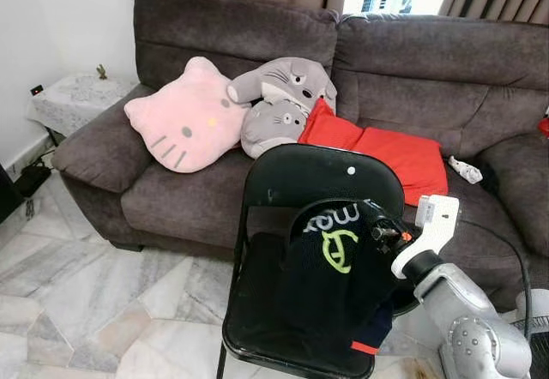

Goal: Hang hanger

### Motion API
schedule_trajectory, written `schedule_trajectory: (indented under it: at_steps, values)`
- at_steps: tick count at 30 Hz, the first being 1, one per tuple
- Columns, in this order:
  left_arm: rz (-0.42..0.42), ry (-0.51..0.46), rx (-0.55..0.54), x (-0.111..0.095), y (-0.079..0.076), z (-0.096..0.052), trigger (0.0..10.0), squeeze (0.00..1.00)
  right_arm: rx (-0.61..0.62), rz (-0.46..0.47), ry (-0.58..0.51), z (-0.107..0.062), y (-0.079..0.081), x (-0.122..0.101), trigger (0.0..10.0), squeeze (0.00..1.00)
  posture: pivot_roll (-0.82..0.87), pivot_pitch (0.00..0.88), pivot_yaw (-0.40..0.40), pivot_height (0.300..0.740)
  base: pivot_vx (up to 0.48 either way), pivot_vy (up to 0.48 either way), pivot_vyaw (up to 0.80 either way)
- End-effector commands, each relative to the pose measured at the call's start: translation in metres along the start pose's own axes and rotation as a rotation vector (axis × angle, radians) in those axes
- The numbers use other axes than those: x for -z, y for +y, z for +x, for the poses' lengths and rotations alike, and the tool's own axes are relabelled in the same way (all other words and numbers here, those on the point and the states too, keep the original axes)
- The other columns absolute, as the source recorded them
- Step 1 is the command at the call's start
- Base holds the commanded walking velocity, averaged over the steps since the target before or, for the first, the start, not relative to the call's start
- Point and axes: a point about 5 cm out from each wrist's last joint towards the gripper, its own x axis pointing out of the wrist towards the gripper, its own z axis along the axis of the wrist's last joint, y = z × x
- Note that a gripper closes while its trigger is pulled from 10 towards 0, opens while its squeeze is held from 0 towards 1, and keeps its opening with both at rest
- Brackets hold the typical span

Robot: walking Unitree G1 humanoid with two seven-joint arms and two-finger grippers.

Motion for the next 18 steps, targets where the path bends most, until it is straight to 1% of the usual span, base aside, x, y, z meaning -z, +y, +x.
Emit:
schedule_trajectory:
  at_steps: [1,3,8,9,10,11,12,13,14,15,17,18]
  values:
    - [-0.004,-0.005,0.007,-0.002,-0.002,0.001,10.0,0.00,-0.065,-0.032,-0.045,0.001,0.014,-0.017,0.0,0.00,-0.07,0.023,-0.044,0.740,0.000,0.000,0.00]
    - [-0.005,-0.005,0.007,-0.002,-0.002,0.001,10.0,0.00,-0.082,-0.045,-0.049,0.000,0.017,-0.022,0.0,0.00,-0.07,0.023,-0.044,0.740,0.000,0.000,0.00]
    - [-0.005,-0.006,0.009,-0.002,-0.003,0.001,10.0,0.00,-0.109,-0.076,-0.039,-0.004,0.018,-0.026,0.0,0.00,-0.08,0.019,-0.047,0.740,0.000,0.000,0.00]
    - [-0.006,-0.007,0.009,-0.003,-0.003,0.001,10.0,0.00,-0.165,-0.128,-0.013,-0.011,0.021,-0.027,0.0,0.00,-0.08,0.018,-0.048,0.740,0.000,0.000,0.00]
    - [-0.006,-0.007,0.009,-0.003,-0.003,0.001,10.0,0.00,-0.165,-0.128,-0.013,-0.011,0.021,-0.027,0.0,0.00,-0.08,0.018,-0.048,0.740,0.000,0.000,0.00]
    - [-0.008,-0.007,0.010,-0.003,-0.003,0.001,10.0,0.00,-0.205,-0.179,0.006,-0.019,0.023,-0.028,0.0,0.00,-0.08,0.018,-0.048,0.740,0.000,0.000,0.00]
    - [-0.009,-0.007,0.010,-0.003,-0.003,0.001,10.0,0.00,-0.215,-0.193,0.005,-0.023,0.023,-0.030,0.0,0.00,-0.08,0.017,-0.048,0.740,0.000,0.000,0.00]
    - [-0.008,-0.007,0.010,-0.003,-0.003,0.001,10.0,0.00,-0.231,-0.205,-0.018,-0.029,0.023,-0.037,0.0,0.00,-0.09,0.016,-0.046,0.740,0.000,0.000,0.00]
    - [-0.008,-0.007,0.010,-0.003,-0.003,0.001,10.0,0.00,-0.231,-0.205,-0.018,-0.029,0.023,-0.037,0.0,0.00,-0.09,0.016,-0.046,0.740,0.000,0.000,0.00]
    - [-0.007,-0.006,0.010,-0.003,-0.002,0.001,10.0,0.00,-0.241,-0.203,-0.059,-0.033,0.022,-0.047,0.0,0.00,-0.09,0.015,-0.043,0.740,0.000,0.000,0.00]
    - [-0.005,-0.006,0.010,-0.003,-0.002,0.001,10.0,0.00,-0.238,-0.199,-0.099,-0.037,0.020,-0.055,0.0,0.00,-0.09,0.013,-0.040,0.740,0.000,0.000,0.00]
    - [-0.003,-0.006,0.010,-0.003,-0.002,0.001,10.0,0.00,-0.236,-0.190,-0.141,-0.039,0.018,-0.063,0.0,0.00,-0.10,0.012,-0.037,0.740,0.000,0.000,0.00]
